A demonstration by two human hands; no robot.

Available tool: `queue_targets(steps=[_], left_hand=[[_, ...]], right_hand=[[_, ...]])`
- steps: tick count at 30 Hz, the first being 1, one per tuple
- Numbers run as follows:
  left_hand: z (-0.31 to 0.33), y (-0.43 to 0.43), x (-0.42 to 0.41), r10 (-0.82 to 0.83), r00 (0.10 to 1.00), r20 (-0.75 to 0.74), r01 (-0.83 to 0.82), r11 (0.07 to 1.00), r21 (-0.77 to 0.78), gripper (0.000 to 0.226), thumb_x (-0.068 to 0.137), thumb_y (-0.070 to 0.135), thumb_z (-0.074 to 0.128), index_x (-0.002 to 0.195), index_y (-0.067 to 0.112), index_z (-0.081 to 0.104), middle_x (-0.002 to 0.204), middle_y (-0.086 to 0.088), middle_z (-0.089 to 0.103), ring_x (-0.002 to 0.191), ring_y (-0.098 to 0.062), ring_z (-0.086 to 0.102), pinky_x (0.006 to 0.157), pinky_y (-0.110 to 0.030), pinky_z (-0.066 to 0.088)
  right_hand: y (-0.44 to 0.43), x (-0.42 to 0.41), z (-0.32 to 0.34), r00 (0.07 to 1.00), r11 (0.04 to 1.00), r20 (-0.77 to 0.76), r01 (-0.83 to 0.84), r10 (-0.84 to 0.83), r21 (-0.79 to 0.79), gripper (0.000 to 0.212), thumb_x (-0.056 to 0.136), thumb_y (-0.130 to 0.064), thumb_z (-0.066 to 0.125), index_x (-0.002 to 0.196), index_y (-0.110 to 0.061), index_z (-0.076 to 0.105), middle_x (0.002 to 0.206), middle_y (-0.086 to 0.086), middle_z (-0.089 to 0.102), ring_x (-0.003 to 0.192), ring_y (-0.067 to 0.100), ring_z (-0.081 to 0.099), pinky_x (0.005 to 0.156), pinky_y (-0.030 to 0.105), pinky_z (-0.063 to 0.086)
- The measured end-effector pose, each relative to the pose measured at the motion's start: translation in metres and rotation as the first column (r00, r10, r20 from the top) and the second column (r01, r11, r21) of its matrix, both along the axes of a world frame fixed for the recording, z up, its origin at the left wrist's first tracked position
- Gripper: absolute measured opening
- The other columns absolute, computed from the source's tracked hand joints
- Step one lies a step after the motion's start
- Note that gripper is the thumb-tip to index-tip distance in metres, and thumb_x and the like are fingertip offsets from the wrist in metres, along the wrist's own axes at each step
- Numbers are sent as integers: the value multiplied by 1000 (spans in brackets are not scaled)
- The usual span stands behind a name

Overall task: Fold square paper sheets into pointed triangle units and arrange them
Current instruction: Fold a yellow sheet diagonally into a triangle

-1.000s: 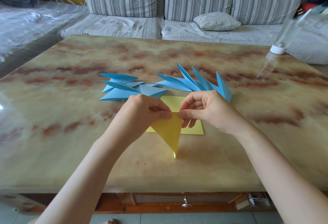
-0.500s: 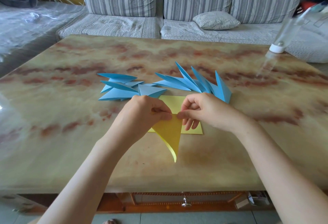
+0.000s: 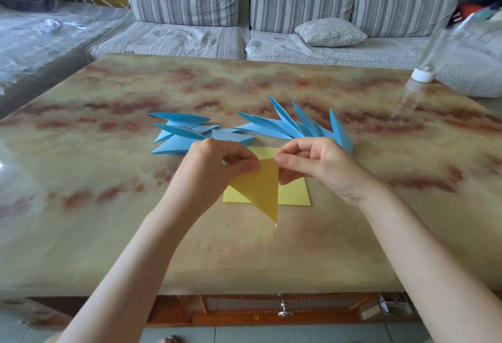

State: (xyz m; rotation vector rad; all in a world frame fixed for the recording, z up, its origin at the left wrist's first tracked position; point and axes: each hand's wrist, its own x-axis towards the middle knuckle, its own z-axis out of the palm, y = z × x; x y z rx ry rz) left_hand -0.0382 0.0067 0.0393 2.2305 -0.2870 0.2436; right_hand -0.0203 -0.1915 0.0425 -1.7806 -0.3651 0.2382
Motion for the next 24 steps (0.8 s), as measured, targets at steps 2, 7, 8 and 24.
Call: queue_targets(steps=[2,7,8,24], left_hand=[[1,0,0,12,1000,9,-12,1000,-20,18,79,20,75,71,34,67,62,20,58,58,12,50,57,-5,35],[-1,-3,-2,49,998,38,-46,997,-62,14,79,20,74,74,32,69,63,22,57,59,12,50,59,-5,35],[-2,-4,-3,60,997,41,-57,996,-65,12,79,20,74,76,31,70,63,22,57,59,12,50,59,-5,35],[-5,-5,-5,103,995,16,-99,979,-177,18,79,22,74,71,36,68,70,15,67,68,4,56,61,-6,39]], right_hand=[[1,0,-1,1000,999,8,25,-25,35,3,83,-8,67,86,-11,68,75,1,73,71,13,69,74,22,55],[6,0,-5,993,990,29,112,-115,83,8,85,-5,66,83,-12,69,73,-1,73,69,12,69,73,22,56],[7,0,-5,991,988,32,128,-131,91,8,85,-5,66,82,-12,69,72,-1,72,68,12,68,71,22,56],[11,-2,-10,977,961,-91,208,-194,185,4,83,-9,69,86,-8,71,77,2,72,71,11,68,66,21,55]])
